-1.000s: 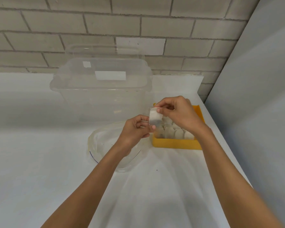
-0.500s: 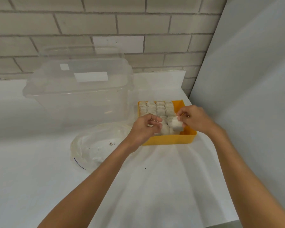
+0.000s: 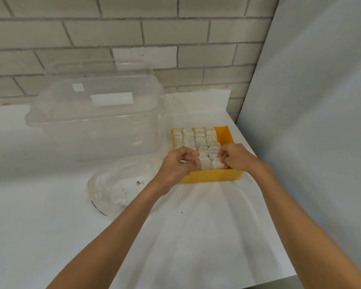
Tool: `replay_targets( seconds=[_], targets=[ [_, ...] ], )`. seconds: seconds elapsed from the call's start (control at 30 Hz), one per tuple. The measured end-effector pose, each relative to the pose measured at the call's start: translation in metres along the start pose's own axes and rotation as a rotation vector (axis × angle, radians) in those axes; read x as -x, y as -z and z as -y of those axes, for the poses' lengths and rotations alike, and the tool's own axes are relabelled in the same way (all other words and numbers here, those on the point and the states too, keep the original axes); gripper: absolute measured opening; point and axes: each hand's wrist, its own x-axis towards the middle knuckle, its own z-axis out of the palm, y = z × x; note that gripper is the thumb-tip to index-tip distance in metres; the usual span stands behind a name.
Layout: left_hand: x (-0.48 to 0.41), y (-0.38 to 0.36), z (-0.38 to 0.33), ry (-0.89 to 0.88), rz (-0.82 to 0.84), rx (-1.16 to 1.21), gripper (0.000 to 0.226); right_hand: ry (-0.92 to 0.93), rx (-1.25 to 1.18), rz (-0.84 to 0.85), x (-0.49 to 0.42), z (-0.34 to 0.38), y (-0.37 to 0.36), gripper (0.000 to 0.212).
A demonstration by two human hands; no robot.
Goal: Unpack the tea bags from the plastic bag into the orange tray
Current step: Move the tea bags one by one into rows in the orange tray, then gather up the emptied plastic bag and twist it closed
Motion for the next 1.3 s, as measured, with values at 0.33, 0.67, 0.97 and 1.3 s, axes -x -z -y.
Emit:
replay_targets(
  seconds=[0.33,0.67,0.97,1.3],
  targets=[
    [0.016,0.023,-0.002,-0.013,-0.047,-0.037,0.015,0.041,0.091,-0.072,0.002,0.013,0.004,0.024],
    [0.074,0.126,0.034,-0.088,-0.486,-0.641,0.021,0.335,0.003,-0.074,0.02,0.126,-0.062,0.03],
    [0.104,0.137,0.086,0.036,-0.66,-1.222,0.037,0.254,0.383,-0.018,0.015,0.161,-0.135,0.099],
    [0.106,0.152,0.092,0.284,-0.435,-0.456,0.082,0.189,0.032,-0.193,0.024,0.156,-0.137,0.053]
  ],
)
